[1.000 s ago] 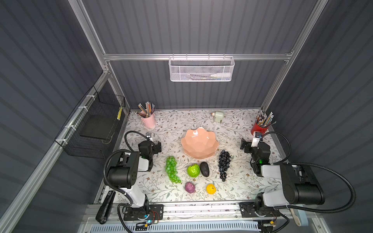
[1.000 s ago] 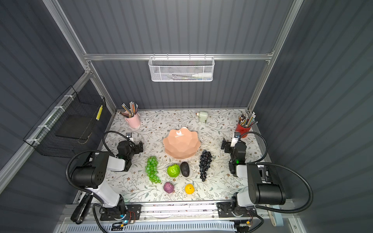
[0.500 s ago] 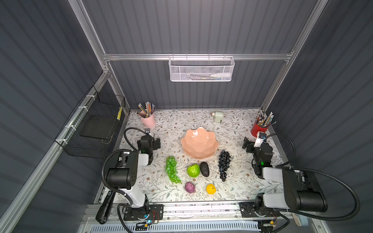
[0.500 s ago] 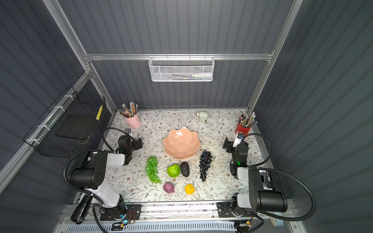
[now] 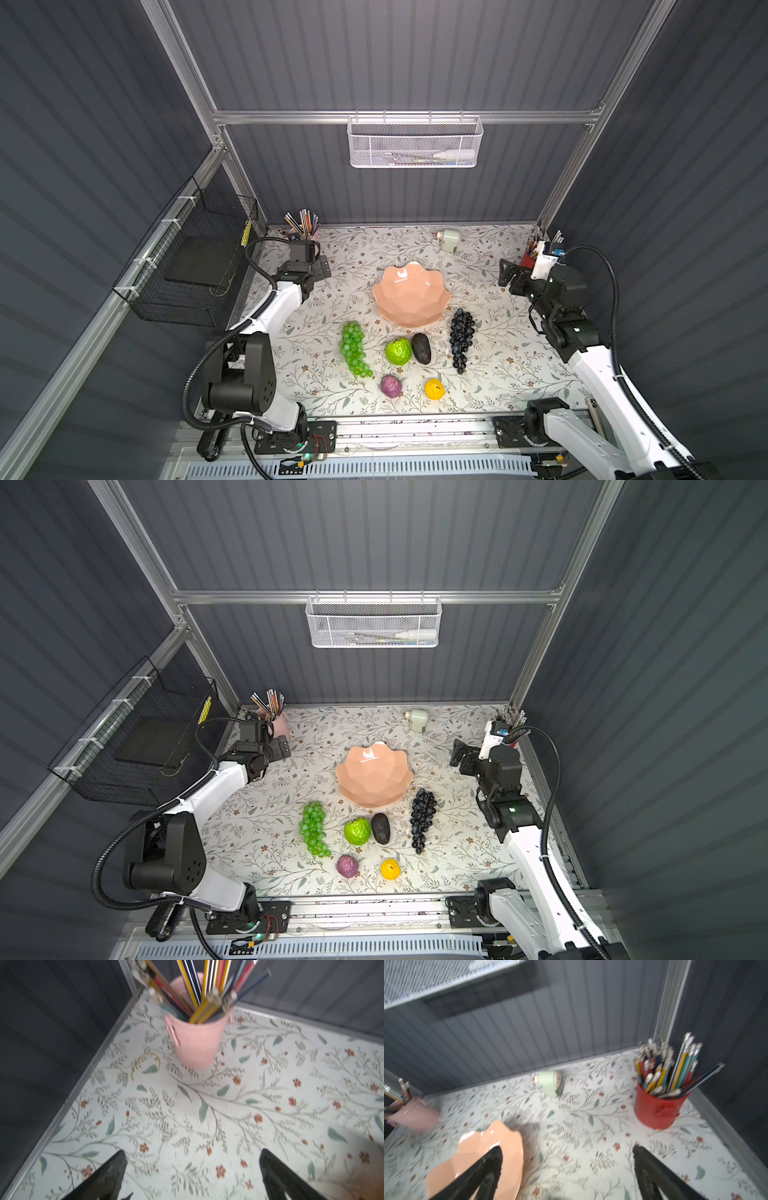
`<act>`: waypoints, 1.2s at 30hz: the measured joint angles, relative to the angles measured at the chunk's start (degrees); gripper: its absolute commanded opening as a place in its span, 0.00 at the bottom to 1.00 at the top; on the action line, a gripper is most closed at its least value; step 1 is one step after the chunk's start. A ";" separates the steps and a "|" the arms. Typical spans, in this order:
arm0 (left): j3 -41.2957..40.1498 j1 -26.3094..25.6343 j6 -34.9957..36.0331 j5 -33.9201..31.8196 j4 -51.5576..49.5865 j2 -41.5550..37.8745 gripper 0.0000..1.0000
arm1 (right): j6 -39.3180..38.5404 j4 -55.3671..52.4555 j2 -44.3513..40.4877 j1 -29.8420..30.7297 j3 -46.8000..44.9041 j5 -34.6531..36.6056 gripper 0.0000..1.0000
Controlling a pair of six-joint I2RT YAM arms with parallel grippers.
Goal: Arrange fruit in a fruit bowl
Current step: Pick up the fruit from the bottom-center of the table.
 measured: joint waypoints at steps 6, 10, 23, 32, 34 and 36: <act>0.59 -9.18 -3.65 5.60 -13.55 -1.86 1.00 | 4.87 -21.66 1.44 14.40 3.82 -0.13 0.90; 1.25 -15.19 -6.45 10.97 -19.52 -2.86 0.99 | 9.62 -31.71 3.50 25.66 5.35 -0.22 0.85; 7.17 -31.01 -8.20 21.00 -27.65 -3.37 0.93 | 16.33 -30.47 22.84 39.54 8.57 -8.63 0.75; 1.88 -39.30 -9.77 22.16 -28.46 -4.00 0.93 | 16.00 -22.82 31.82 39.54 10.56 -11.30 0.72; 0.90 -39.54 -10.38 22.01 -28.50 -4.70 0.93 | 15.76 -21.86 33.35 39.54 10.84 -11.54 0.71; 0.13 -39.54 -11.17 21.70 -28.55 -5.68 0.94 | 15.56 -20.94 34.75 39.54 11.10 -11.69 0.70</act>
